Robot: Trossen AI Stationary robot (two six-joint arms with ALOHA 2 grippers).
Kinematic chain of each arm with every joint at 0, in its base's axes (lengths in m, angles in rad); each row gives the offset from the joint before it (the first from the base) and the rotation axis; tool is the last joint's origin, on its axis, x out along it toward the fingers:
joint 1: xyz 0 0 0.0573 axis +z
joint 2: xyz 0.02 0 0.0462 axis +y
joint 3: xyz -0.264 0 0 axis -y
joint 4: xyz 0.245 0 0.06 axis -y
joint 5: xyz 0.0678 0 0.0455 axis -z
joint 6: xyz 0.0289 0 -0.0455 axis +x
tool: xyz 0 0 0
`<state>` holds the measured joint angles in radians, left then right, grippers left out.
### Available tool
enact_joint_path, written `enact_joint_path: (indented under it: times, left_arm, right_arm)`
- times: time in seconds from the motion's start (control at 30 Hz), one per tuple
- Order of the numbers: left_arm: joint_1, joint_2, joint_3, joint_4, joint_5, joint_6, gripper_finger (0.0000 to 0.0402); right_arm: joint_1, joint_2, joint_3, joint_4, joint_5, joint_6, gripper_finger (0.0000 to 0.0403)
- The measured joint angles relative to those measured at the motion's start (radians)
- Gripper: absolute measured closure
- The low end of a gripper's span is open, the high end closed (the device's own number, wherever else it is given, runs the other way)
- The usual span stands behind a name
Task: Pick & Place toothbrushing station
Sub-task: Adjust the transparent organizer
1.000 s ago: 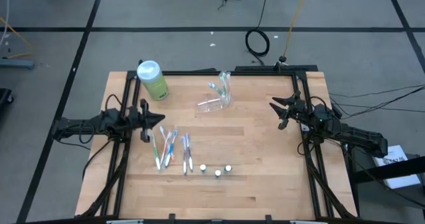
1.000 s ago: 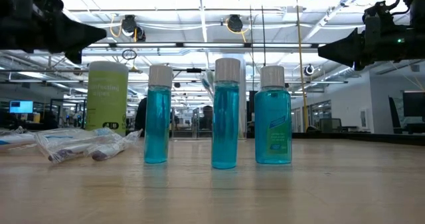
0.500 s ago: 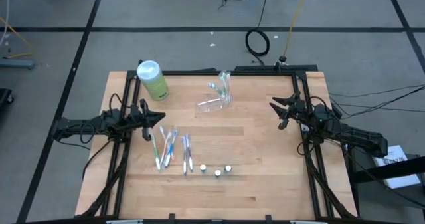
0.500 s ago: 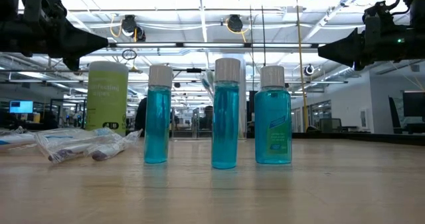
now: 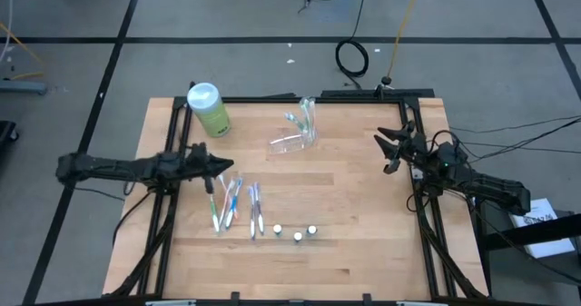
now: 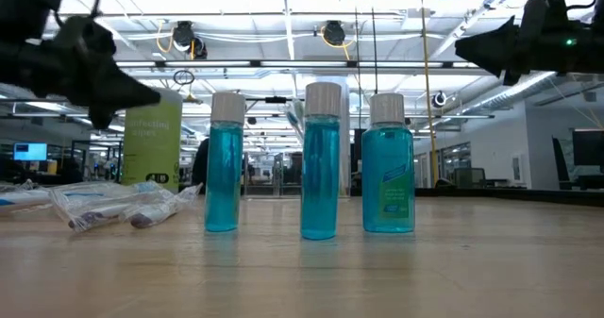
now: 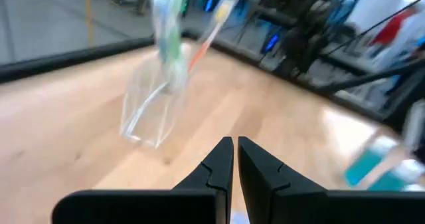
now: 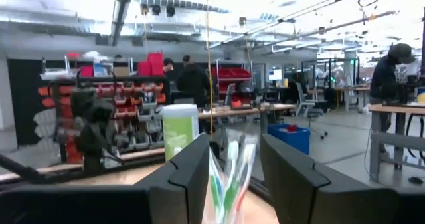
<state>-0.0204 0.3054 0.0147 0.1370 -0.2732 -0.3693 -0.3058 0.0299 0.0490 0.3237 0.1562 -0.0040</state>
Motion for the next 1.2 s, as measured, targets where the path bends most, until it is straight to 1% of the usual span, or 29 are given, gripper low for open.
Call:
enact_joint_path:
  times: [0.07, 0.13, 0.2, 0.23, 0.37, 0.43, 0.53, 0.6, 0.63, 0.73, 0.83, 1.0, 1.2]
  left_arm:
    - [-0.009, 0.136, 0.0, 0.134, -0.021, 0.022, 0.0376]
    - [-0.015, 0.27, 0.004, 0.295, -0.016, 0.073, 0.0376]
    - [-0.019, 0.414, 0.035, 0.395, -0.013, 0.116, 0.0376]
    - [-0.021, 0.486, 0.059, 0.416, -0.016, 0.127, 0.0376]
    - [-0.021, 0.777, 0.19, 0.411, -0.017, 0.198, 0.0376]
    - [-0.018, 0.905, 0.262, 0.449, -0.037, 0.24, 0.0376]
    - [0.005, 1.072, 0.345, 0.469, -0.097, 0.304, 0.0376]
    - [0.038, 1.163, 0.386, 0.465, -0.095, 0.306, 0.0376]
    - [0.056, 1.2, 0.401, 0.476, -0.083, 0.298, 0.0376]
    - [0.103, 1.299, 0.423, 0.579, -0.046, 0.285, 0.0376]
    - [0.139, 1.366, 0.431, 0.662, -0.041, 0.283, 0.0376]
    - [0.178, 1.403, 0.442, 0.658, -0.041, 0.265, 0.0376]
    - [0.224, 1.405, 0.442, 0.651, -0.042, 0.264, 0.0376]
  right_arm:
    - [0.0, 0.001, 0.0, 0.002, 0.0, 0.0, 0.0277]
    - [0.0, 0.0, 0.0, 0.006, 0.0, 0.0, 0.0277]
    - [0.0, 0.0, 0.0, 0.006, 0.0, 0.0, 0.0277]
    - [0.0, 0.0, 0.0, 0.009, -0.001, 0.0, 0.0277]
    - [0.0, 0.0, 0.0, 0.017, -0.003, 0.0, 0.0277]
    - [0.0, 0.0, 0.0, 0.016, -0.003, 0.0, 0.0277]
    - [0.0, 0.0, 0.0, 0.016, -0.002, 0.0, 0.0277]
    - [0.0, 0.0, 0.0, 0.016, -0.001, 0.0, 0.0277]
    - [0.0, 0.0, 0.0, 0.016, -0.001, 0.0, 0.0277]
    - [0.0, 0.0, 0.0, 0.016, -0.001, 0.0, 0.0277]
    - [0.0, 0.0, 0.0, 0.016, -0.001, 0.0, 0.0277]
    - [0.0, 0.0, 0.0, 0.016, -0.001, 0.0, 0.0277]
    - [0.0, 0.0, 0.0, 0.016, -0.002, 0.0, 0.0277]
